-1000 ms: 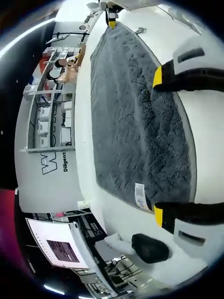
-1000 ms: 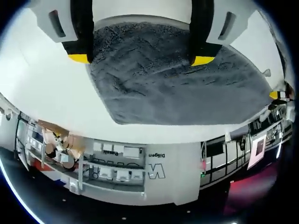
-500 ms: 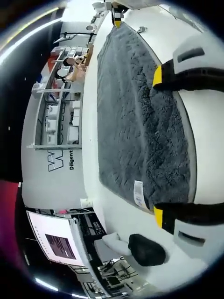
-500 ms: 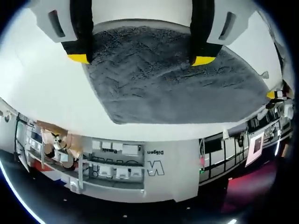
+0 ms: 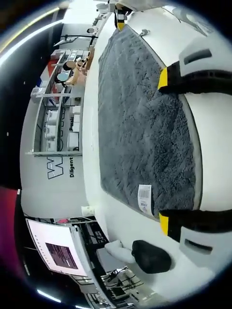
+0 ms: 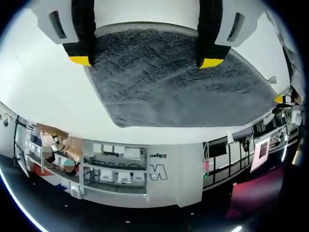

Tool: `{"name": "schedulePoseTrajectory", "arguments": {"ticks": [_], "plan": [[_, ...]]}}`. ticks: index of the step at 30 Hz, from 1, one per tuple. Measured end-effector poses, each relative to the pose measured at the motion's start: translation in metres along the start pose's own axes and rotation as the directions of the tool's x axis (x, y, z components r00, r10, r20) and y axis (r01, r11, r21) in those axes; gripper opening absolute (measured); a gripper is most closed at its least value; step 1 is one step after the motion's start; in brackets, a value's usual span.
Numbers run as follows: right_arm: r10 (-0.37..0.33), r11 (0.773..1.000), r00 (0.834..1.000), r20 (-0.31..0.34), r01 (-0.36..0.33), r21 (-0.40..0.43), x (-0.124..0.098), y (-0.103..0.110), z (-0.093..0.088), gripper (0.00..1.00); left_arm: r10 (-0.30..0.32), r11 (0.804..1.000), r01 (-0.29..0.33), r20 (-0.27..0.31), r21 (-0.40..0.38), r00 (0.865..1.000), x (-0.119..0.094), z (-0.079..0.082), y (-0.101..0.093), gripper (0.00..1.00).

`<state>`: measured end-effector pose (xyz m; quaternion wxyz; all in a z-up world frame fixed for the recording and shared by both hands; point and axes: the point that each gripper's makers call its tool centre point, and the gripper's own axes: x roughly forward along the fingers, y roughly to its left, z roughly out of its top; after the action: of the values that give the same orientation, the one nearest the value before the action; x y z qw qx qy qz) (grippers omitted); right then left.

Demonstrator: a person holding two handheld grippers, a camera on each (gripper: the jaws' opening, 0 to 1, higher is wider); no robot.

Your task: Open the folded towel by lifting each exposed corner and separating the folded layers until the towel lies flat within the target outline without major curled edges

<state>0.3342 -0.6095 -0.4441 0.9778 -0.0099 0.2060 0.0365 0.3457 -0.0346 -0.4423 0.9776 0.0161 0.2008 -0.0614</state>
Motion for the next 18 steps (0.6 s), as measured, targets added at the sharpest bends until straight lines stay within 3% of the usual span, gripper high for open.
{"name": "schedulePoseTrajectory", "arguments": {"ticks": [18], "plan": [[0.011,1.0,1.0,0.004,-0.011,-0.007,-0.0083,0.0026,-0.0039,0.87,-0.021,1.0,0.021,-0.012,0.01,1.0,-0.0055,-0.0024,0.0046,0.99]]}}
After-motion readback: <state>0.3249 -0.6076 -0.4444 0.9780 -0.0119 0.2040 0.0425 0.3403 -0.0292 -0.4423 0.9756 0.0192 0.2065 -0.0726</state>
